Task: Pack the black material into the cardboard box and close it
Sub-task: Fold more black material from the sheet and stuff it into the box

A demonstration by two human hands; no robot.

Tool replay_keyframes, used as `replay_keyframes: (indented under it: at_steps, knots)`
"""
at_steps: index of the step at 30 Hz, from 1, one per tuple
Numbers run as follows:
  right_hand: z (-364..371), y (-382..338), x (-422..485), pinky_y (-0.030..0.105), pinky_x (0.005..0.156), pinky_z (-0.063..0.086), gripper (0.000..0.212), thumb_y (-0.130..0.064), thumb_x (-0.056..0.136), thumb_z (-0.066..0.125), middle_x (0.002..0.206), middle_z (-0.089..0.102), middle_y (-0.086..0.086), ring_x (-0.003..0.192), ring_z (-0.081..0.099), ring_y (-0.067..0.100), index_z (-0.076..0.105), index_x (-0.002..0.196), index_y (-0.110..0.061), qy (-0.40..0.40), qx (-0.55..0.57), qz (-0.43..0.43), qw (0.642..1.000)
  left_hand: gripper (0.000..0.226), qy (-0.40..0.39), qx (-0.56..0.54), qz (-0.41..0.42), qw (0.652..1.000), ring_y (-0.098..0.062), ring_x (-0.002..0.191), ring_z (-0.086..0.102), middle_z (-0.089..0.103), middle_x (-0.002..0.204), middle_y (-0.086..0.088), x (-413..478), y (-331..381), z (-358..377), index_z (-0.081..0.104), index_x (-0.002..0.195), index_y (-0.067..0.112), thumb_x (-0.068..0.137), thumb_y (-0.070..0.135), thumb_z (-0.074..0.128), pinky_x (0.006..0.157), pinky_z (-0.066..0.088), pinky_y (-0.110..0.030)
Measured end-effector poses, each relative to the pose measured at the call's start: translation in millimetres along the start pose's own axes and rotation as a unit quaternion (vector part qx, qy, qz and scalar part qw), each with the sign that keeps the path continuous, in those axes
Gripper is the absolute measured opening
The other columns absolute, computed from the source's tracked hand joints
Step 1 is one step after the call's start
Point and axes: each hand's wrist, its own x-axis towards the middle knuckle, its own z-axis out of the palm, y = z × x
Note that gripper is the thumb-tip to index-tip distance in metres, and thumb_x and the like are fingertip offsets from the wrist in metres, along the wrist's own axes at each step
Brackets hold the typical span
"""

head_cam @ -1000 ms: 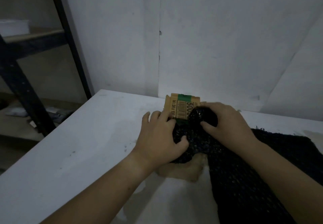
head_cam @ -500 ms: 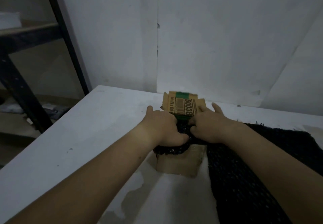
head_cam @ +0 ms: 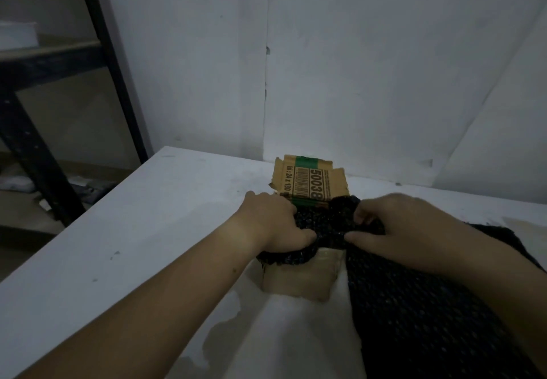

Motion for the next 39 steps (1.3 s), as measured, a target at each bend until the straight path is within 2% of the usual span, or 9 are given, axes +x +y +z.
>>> replay_keyframes:
  at_steps: [7, 11, 15, 19, 23, 26, 31, 35, 39]
  knots:
    - [8, -13, 1, 0.034, 0.085, 0.049, 0.021, -0.050, 0.087, 0.059, 0.095, 0.066, -0.012, 0.100, 0.056, 0.011, 0.070, 0.099, -0.038, 0.077, 0.034, -0.062, 0.994, 0.044, 0.017, -0.008, 0.003, 1.000, -0.020, 0.081, 0.050, 0.058, 0.086, 0.002, 0, -1, 3, 0.050, 0.071, 0.026, 0.084, 0.068, 0.043, 0.076, 0.031, -0.037]
    - [17, -26, 5, 0.042, 0.117, 0.018, 0.053, -0.069, 0.086, 0.029, 0.112, 0.067, -0.021, 0.140, 0.028, 0.018, 0.073, 0.093, -0.040, -0.084, -0.029, -0.070, 0.994, 0.045, 0.020, -0.016, 0.007, 1.000, -0.020, 0.081, 0.053, 0.060, 0.084, 0.003, 1, -1, 3, 0.056, 0.074, 0.026, 0.080, 0.068, 0.044, 0.075, 0.031, -0.038]
    - [24, -41, 12, 0.049, 0.118, -0.013, 0.047, -0.063, 0.089, 0.034, 0.101, 0.058, -0.010, 0.150, -0.005, 0.022, 0.049, 0.059, -0.030, -0.201, -0.068, -0.043, 0.976, 0.044, 0.012, -0.025, 0.009, 1.000, -0.019, 0.078, 0.054, 0.058, 0.080, 0.003, 0, -1, 1, 0.054, 0.071, 0.025, 0.082, 0.067, 0.046, 0.073, 0.033, -0.037]
    - [20, -43, 11, 0.049, 0.120, -0.005, 0.039, -0.058, 0.086, 0.045, 0.101, 0.061, -0.001, 0.151, 0.000, 0.025, 0.045, 0.061, -0.027, -0.205, -0.085, -0.053, 0.974, 0.044, 0.019, -0.025, 0.011, 0.999, -0.020, 0.079, 0.054, 0.059, 0.082, 0.003, 0, -2, 3, 0.053, 0.070, 0.025, 0.081, 0.067, 0.045, 0.073, 0.033, -0.036]
    - [4, -23, 2, 0.039, 0.109, 0.031, 0.044, -0.069, 0.071, 0.048, 0.098, 0.062, -0.018, 0.132, 0.041, 0.022, 0.068, 0.090, -0.035, -0.001, -0.053, -0.099, 0.994, 0.044, 0.025, -0.023, 0.008, 0.999, -0.020, 0.080, 0.053, 0.059, 0.085, 0.002, 0, -2, 4, 0.053, 0.072, 0.025, 0.082, 0.067, 0.046, 0.073, 0.031, -0.037]
    - [-1, -19, 3, 0.041, 0.118, 0.015, 0.071, -0.078, 0.064, 0.038, 0.124, 0.062, -0.021, 0.145, 0.022, 0.023, 0.067, 0.114, -0.037, -0.010, -0.129, -0.083, 0.988, 0.044, 0.018, -0.023, 0.008, 1.000, -0.021, 0.080, 0.052, 0.059, 0.084, 0.001, 0, -1, 3, 0.051, 0.071, 0.025, 0.083, 0.067, 0.047, 0.074, 0.032, -0.037]
    - [20, -32, 23, 0.047, 0.121, -0.002, 0.062, -0.073, 0.059, 0.058, 0.120, 0.061, -0.005, 0.149, 0.007, 0.026, 0.068, 0.102, -0.028, -0.115, -0.156, -0.066, 0.979, 0.046, 0.020, -0.012, 0.005, 1.000, -0.021, 0.086, 0.052, 0.063, 0.094, 0.000, 2, -1, 4, 0.058, 0.080, 0.026, 0.081, 0.069, 0.043, 0.076, 0.031, -0.038]
    - [17, -32, 33, 0.048, 0.120, -0.001, 0.075, -0.079, 0.056, 0.063, 0.119, 0.061, 0.000, 0.147, 0.011, 0.027, 0.069, 0.105, -0.023, -0.150, -0.171, -0.062, 0.972, 0.043, 0.016, -0.010, 0.004, 1.000, -0.022, 0.085, 0.053, 0.061, 0.091, 0.000, 0, -1, 3, 0.049, 0.070, 0.027, 0.083, 0.068, 0.045, 0.076, 0.032, -0.037]
    - [7, -22, 36, 0.041, 0.115, 0.011, 0.087, -0.087, 0.048, 0.061, 0.127, 0.059, 0.000, 0.142, 0.022, 0.026, 0.064, 0.116, -0.032, -0.074, -0.116, -0.068, 0.988, 0.044, 0.023, -0.013, 0.004, 1.000, -0.021, 0.082, 0.052, 0.059, 0.088, 0.001, -1, -1, 4, 0.053, 0.073, 0.026, 0.083, 0.068, 0.046, 0.074, 0.033, -0.037]
